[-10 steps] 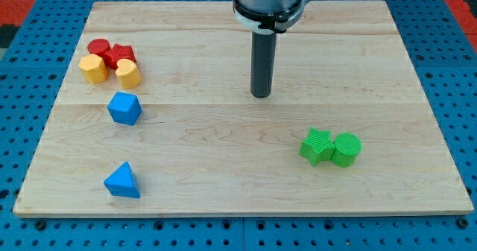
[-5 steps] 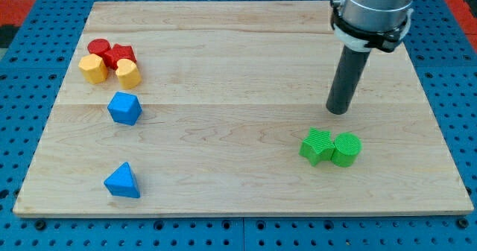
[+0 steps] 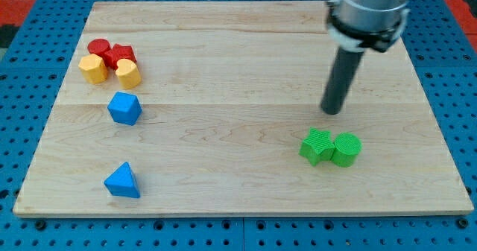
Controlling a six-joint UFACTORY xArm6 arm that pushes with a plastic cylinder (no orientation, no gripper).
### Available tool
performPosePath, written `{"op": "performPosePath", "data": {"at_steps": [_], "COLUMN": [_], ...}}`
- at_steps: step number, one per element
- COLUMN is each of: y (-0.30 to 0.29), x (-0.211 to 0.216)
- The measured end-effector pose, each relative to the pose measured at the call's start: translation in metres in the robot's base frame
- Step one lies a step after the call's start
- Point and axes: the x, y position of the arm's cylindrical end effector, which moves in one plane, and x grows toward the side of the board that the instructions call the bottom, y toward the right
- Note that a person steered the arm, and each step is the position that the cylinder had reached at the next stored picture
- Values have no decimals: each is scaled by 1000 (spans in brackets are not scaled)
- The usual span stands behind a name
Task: Move the green blocks to the right side of the board
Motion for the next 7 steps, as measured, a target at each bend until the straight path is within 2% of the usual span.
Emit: {"op": "performPosePath", "data": {"at_steps": [1, 2, 3, 4, 5, 6, 7], "y": [-28, -29, -61, -84, -41, -13, -30], "x": [37, 56, 58, 79, 104, 102, 102]}}
